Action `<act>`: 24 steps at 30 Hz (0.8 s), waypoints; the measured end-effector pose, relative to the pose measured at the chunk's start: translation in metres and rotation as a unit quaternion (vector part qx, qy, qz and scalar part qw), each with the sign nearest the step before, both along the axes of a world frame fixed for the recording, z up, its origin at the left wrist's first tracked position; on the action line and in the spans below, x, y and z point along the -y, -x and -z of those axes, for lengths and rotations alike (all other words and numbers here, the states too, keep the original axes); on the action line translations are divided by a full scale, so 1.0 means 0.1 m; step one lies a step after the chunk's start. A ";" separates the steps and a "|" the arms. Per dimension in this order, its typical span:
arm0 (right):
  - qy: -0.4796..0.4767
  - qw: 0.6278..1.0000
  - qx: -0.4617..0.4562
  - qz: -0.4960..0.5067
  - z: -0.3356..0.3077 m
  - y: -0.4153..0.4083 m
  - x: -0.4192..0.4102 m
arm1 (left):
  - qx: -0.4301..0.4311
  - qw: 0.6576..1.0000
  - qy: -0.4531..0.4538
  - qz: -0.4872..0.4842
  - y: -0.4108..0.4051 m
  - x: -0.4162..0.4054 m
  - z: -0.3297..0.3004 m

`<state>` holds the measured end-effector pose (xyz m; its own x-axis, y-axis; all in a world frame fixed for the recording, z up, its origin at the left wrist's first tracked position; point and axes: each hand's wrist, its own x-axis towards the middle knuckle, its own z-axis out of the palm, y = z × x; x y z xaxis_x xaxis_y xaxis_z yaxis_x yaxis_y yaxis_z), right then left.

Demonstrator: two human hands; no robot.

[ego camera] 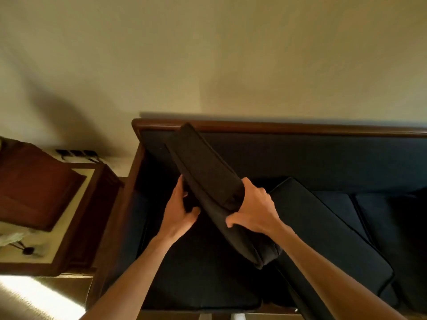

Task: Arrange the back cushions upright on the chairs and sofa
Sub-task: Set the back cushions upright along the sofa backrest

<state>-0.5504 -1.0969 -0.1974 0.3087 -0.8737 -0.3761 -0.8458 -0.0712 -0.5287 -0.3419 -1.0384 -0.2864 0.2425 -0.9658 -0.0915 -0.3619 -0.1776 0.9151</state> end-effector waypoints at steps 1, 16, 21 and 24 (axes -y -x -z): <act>-0.009 1.000 -0.018 -0.013 0.03 0.10 -0.06 | 0.017 0.999 -0.012 -0.029 -0.06 0.05 -0.02; 0.114 0.987 -0.094 -0.057 -0.09 0.80 -0.13 | 0.117 0.992 -0.015 0.043 -0.02 0.73 -0.83; 0.159 0.987 0.010 -0.011 -0.38 0.38 0.09 | 0.118 0.977 0.071 0.166 0.34 0.54 -0.90; 0.158 0.987 0.042 0.005 -0.51 0.46 0.18 | 0.092 0.971 -0.007 0.218 0.45 0.64 -0.77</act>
<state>-0.5964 -1.1149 -0.1460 0.3184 -0.9462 -0.0583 -0.8012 -0.2357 -0.5501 -0.3864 -1.1025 -0.2093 -0.1761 -0.9793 -0.1000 -0.5636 0.0170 0.8259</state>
